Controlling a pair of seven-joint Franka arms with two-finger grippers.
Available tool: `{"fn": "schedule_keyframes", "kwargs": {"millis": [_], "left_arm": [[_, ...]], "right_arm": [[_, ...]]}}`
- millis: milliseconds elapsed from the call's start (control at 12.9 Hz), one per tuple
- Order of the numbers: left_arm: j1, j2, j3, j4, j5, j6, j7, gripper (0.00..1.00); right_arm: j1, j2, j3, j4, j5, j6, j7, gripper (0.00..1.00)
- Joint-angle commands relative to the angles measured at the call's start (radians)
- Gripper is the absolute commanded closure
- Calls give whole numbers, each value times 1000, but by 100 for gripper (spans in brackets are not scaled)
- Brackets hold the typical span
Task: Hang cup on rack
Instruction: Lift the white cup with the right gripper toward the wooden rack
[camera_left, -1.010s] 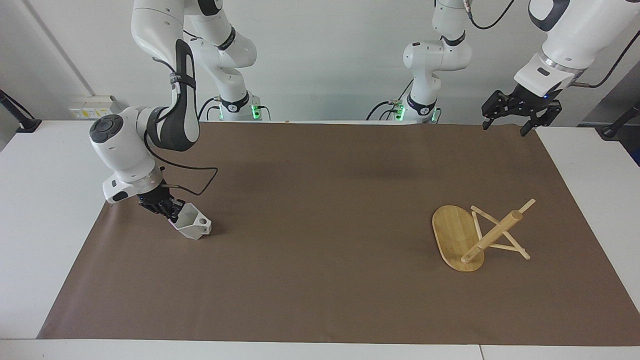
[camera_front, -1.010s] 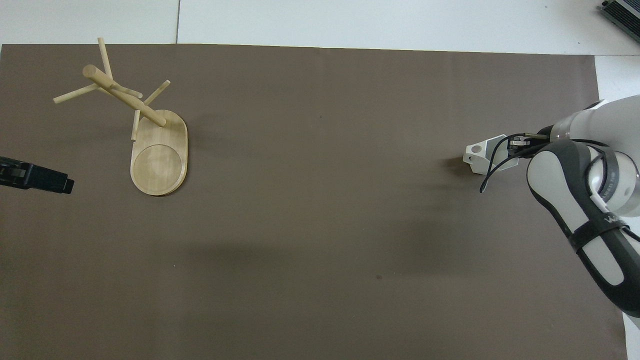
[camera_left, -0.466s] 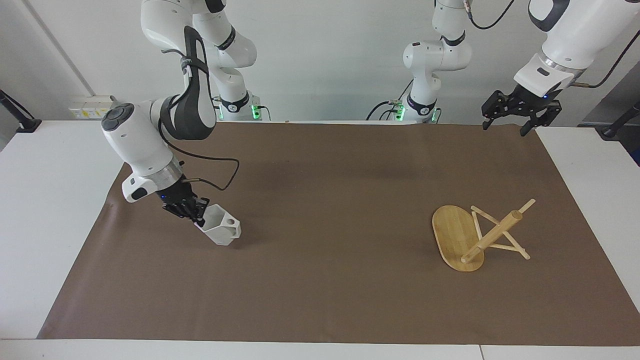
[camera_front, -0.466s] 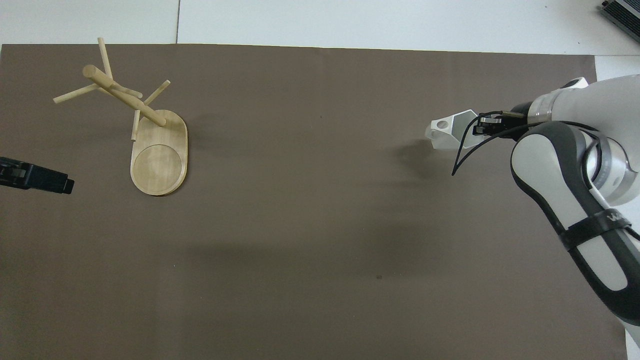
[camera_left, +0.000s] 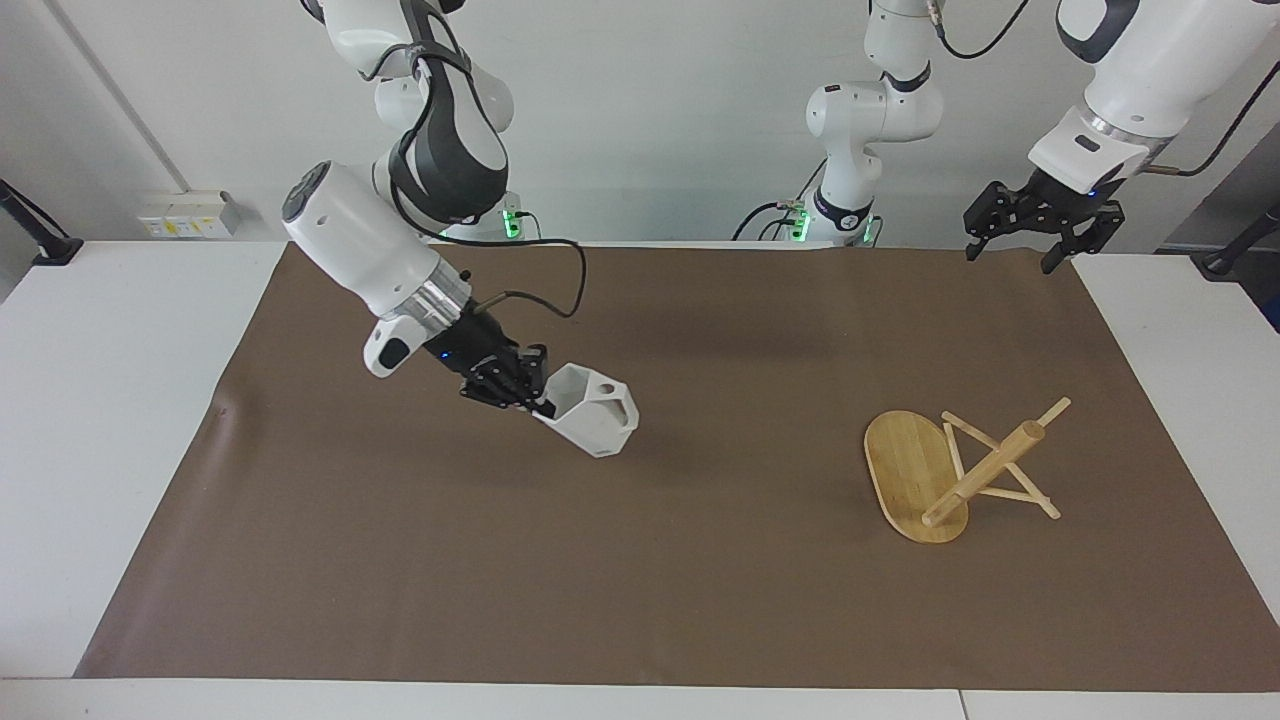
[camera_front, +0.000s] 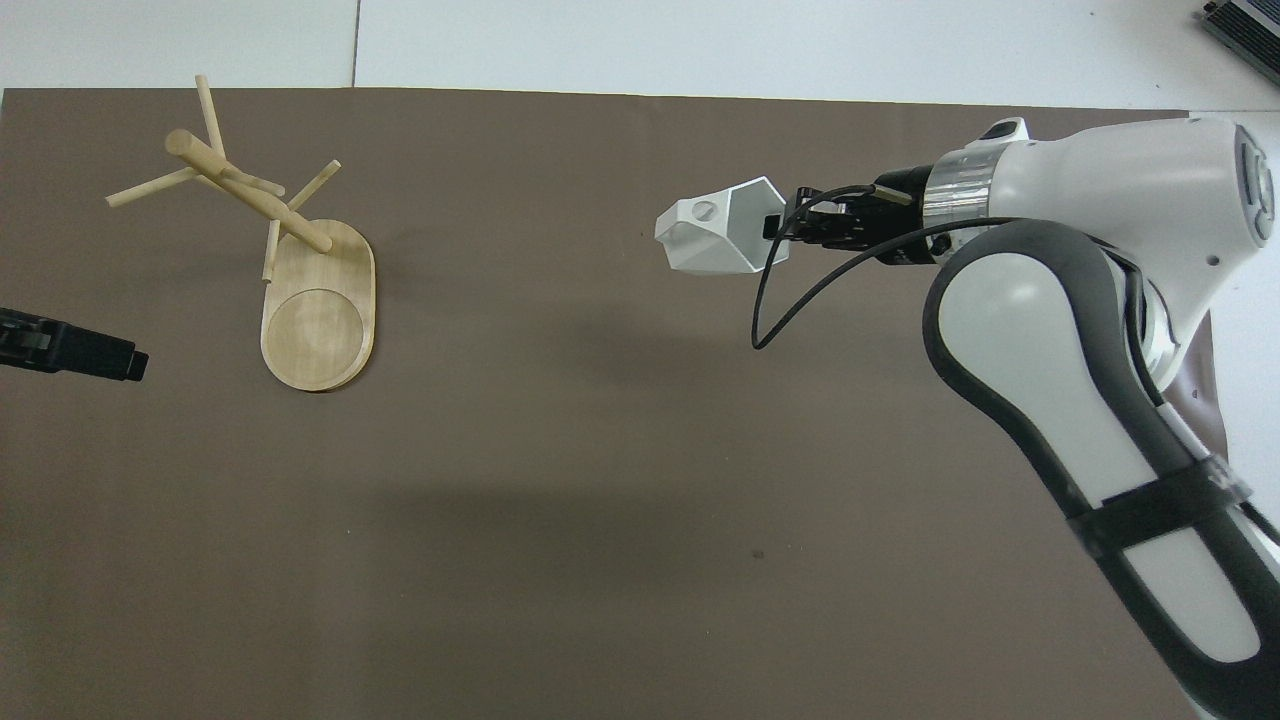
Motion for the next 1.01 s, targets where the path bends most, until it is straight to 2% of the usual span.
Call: {"fn": "schedule_keyframes", "kwargs": {"millis": [0, 155, 389, 544, 933], "left_arm": [[-7, -27, -3, -37, 21, 62, 64, 0], [-13, -29, -5, -52, 21, 89, 173, 0], [-20, -58, -14, -121, 15, 144, 348, 0], [-47, -75, -14, -152, 12, 151, 446, 0], [-134, -107, -14, -206, -11, 151, 712, 0]], "right_arm": [[-15, -1, 87, 32, 32, -67, 7, 100], [-15, 0, 131, 82, 38, -122, 10, 100], [-16, 3, 176, 119, 90, -123, 17, 100], [-13, 2, 197, 119, 137, -78, 54, 100], [-4, 3, 236, 110, 136, -24, 135, 100]]}}
